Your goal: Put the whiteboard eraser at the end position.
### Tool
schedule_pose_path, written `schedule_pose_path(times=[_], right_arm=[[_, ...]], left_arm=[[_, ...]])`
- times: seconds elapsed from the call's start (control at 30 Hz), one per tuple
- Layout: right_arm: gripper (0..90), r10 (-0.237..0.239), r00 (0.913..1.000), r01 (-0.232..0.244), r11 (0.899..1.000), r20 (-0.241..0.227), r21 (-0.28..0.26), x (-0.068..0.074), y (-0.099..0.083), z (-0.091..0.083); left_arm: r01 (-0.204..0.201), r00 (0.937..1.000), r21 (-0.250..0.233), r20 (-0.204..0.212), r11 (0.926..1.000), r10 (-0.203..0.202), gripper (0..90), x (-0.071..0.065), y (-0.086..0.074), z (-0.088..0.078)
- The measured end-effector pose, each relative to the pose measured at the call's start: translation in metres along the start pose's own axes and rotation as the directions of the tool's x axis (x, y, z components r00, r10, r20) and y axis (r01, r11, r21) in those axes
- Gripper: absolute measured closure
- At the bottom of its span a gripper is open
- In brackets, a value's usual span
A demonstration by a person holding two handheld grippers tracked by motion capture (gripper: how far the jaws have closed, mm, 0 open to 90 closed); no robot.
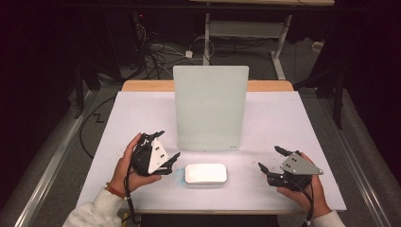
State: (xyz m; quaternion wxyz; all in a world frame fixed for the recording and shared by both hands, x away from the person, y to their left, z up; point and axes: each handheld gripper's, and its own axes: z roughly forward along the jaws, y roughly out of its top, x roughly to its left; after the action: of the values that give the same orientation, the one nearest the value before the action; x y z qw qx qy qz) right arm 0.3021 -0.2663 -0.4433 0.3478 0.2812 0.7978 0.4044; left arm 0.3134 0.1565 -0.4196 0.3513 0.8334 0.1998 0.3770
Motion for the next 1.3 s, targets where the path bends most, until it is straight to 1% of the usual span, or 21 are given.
schedule_pose_path(times=[0.1, 0.2, 0.33, 0.5, 0.57, 0.67, 0.77, 0.83, 0.9, 0.97, 1.0, 1.07, 1.17, 1.3], right_arm=[[24.5, -0.005, 1.0000, 0.005, 1.000, -0.002, 0.003, 0.000, 0.000, 0.000], [24.5, -0.006, 1.0000, 0.006, 1.000, -0.001, 0.005, 0.000, -0.001, 0.001], [24.5, 0.000, 1.0000, 0.000, 1.000, 0.000, 0.011, 0.000, -0.002, 0.001], [24.0, 0.001, 1.0000, -0.001, 1.000, 0.001, 0.015, 0.000, -0.002, 0.002], [23.7, 0.003, 1.0000, -0.003, 1.000, 0.002, 0.018, 0.000, -0.003, 0.003], [23.6, 0.006, 1.0000, -0.006, 1.000, 0.005, 0.022, -0.001, -0.003, 0.003], [23.3, 0.018, 0.9998, -0.018, 1.000, 0.009, 0.025, -0.002, -0.004, 0.004], [22.8, 0.015, 0.9999, -0.015, 1.000, 0.006, 0.027, -0.003, -0.005, 0.005], [22.2, 0.025, 0.9996, -0.025, 0.999, 0.010, 0.033, -0.004, -0.005, 0.005], [21.3, 0.019, 0.9997, -0.019, 0.999, 0.013, 0.033, -0.003, -0.006, 0.005], [21.0, 0.015, 0.9998, -0.016, 0.999, 0.011, 0.034, -0.003, -0.006, 0.005], [19.7, 0.020, 0.9998, -0.020, 0.999, 0.010, 0.034, -0.002, -0.005, 0.004], [19.2, 0.011, 0.9999, -0.011, 1.000, 0.013, 0.028, -0.001, -0.004, 0.003], [19.2, 0.004, 0.9997, -0.005, 0.999, 0.022, 0.034, -0.001, -0.004, 0.002]], left_arm=[[0.007, 0.9999, 0.007, -0.009, 0.9999, -0.007, 17.5, 0.000, -0.007, -0.003], [0.015, 0.9999, 0.015, -0.008, 0.9998, -0.015, 17.4, 0.001, -0.015, -0.006], [0.042, 0.9991, 0.026, -0.011, 0.9988, -0.041, 17.3, 0.002, -0.028, -0.009], [0.077, 0.9968, 0.050, -0.027, 0.9958, -0.075, 17.3, 0.003, -0.044, -0.012], [0.092, 0.9956, 0.064, -0.024, 0.9937, -0.091, 17.3, 0.003, -0.052, -0.012], [0.117, 0.9929, 0.082, -0.031, 0.9897, -0.115, 17.3, 0.003, -0.064, -0.014], [0.139, 0.9901, 0.117, -0.038, 0.9834, -0.135, 17.3, 0.004, -0.077, -0.015], [0.163, 0.9867, 0.130, -0.032, 0.9780, -0.160, 17.3, 0.004, -0.085, -0.017], [0.158, 0.9874, 0.150, -0.036, 0.9761, -0.154, 17.3, 0.002, -0.091, -0.017], [0.168, 0.9859, 0.161, -0.031, 0.9727, -0.165, 17.3, 0.001, -0.093, -0.017], [0.167, 0.9859, 0.158, -0.039, 0.9733, -0.162, 17.3, 0.001, -0.093, -0.017], [0.173, 0.9849, 0.149, -0.037, 0.9737, -0.169, 17.3, 0.001, -0.092, -0.017], [0.159, 0.9871, 0.146, -0.040, 0.9764, -0.155, 17.3, -0.001, -0.090, -0.017], [0.164, 0.9864, 0.145, -0.030, 0.9757, -0.161, 17.3, -0.001, -0.091, -0.017]])
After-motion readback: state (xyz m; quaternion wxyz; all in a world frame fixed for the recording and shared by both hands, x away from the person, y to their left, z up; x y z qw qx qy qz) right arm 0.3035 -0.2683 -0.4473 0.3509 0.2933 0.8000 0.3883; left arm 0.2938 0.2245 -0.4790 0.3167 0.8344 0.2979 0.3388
